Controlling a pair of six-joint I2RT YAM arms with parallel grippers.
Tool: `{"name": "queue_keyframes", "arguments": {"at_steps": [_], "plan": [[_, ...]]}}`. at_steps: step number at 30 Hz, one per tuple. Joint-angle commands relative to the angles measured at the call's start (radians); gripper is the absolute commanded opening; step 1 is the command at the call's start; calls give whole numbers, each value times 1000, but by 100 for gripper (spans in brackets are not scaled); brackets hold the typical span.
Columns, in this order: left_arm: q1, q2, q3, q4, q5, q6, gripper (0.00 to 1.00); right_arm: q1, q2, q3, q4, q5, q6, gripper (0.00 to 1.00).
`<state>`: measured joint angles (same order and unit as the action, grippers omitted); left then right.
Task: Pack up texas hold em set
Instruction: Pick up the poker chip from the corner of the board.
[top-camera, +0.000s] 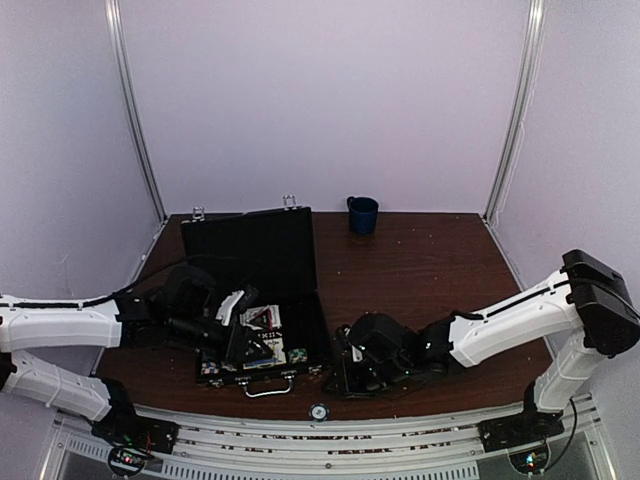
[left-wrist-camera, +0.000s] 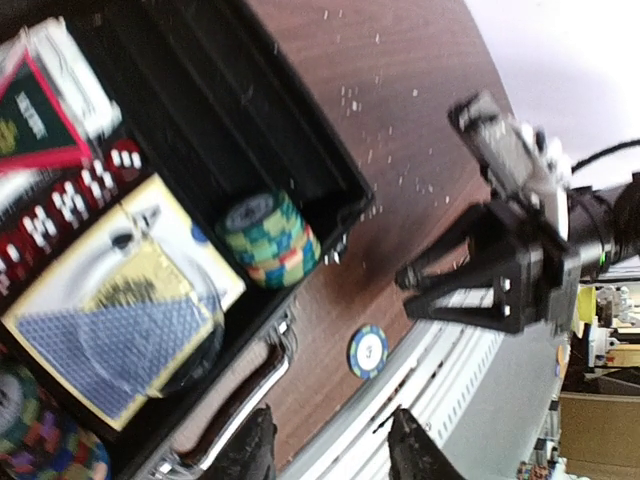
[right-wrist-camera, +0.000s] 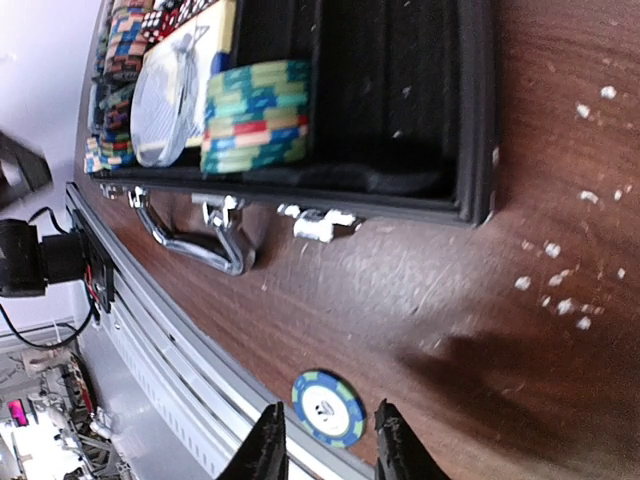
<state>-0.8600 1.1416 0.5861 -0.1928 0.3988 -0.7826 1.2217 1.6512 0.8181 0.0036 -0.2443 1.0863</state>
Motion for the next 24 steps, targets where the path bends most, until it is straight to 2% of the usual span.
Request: {"name": "queue_keyframes", "arguments": {"at_steps": [1,13,24], "plan": [[-53,-4,-41,77,7,-154,39,-28,34,-35,133,-68,15,29],[-170,162,-56,248,-9,-254,35,-26,128,-94,318,-183,26,28],[-228,224,-54,269,-8,-282,34,5,176,-74,323,-226,22,27]]}}
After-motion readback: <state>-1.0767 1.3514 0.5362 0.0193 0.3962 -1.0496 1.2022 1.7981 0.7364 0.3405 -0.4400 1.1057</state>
